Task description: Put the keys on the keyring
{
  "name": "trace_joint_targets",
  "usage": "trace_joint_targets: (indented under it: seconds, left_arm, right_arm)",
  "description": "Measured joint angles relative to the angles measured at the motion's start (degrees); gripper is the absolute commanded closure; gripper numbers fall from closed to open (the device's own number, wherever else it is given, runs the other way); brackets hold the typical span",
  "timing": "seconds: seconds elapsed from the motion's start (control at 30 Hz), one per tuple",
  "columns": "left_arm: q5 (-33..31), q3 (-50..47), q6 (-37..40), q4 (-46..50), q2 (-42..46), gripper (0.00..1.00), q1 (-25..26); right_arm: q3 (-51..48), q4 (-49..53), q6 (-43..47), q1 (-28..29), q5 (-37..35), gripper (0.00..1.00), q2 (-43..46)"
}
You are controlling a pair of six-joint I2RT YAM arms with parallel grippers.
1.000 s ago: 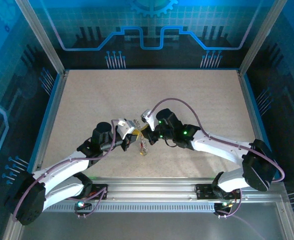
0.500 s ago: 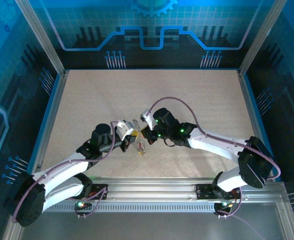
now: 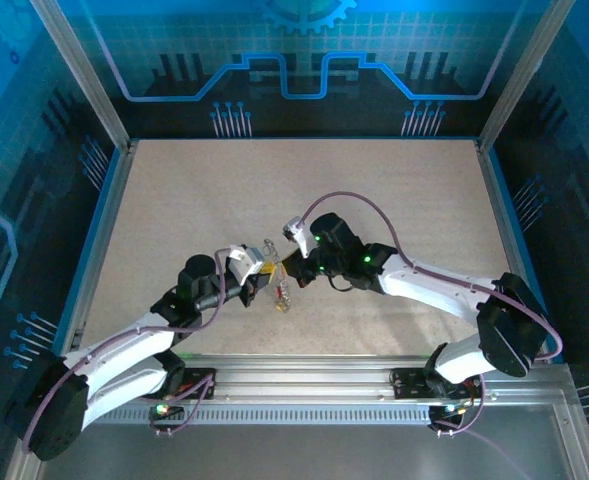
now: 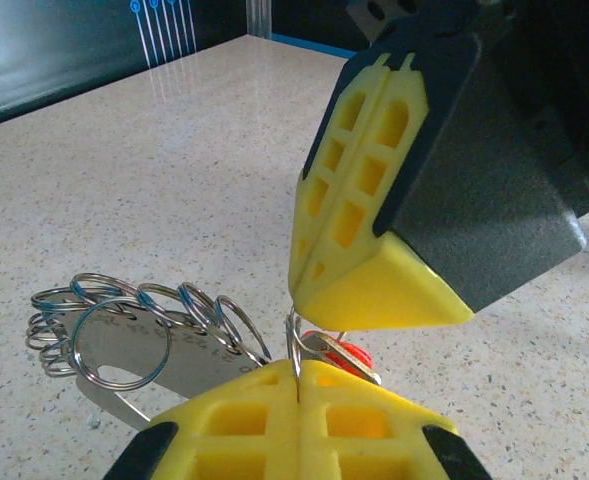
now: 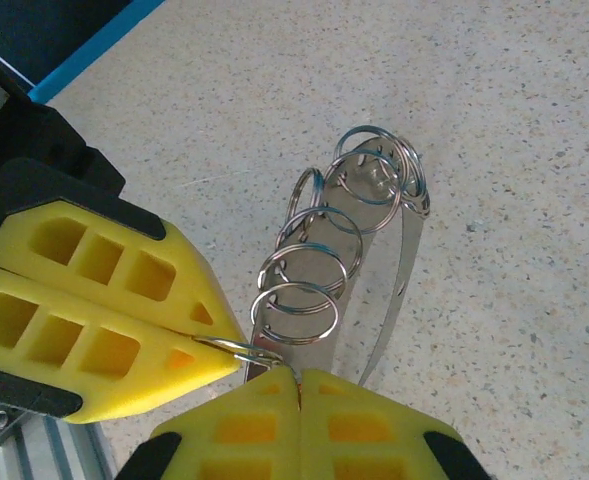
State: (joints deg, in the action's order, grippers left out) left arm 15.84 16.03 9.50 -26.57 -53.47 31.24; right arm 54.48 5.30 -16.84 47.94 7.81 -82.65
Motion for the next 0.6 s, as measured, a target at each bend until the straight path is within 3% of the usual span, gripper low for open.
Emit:
trace_joint_targets:
  seconds: [0.3,0.43,0.6]
  left_arm:
    - [-0.1,-1.4,0.0,-4.5,0.3,1.00,0.0]
    - [0.1,-1.8,0.0,-6.4,-0.1,1.00,0.0]
    - [0.9,-1.9,0.4,-9.9,-0.5,1.00,0.0]
  right_arm:
    - [-0.9,-1.8,-1.9,-2.6,6.8,1.00,0.5]
    - [-1.2,-2.2,-2.6,-3.1,8.6,0.87,0.6]
    - [-1.8,-1.1,-2.4,-4.5,8.3,0.79,0.9]
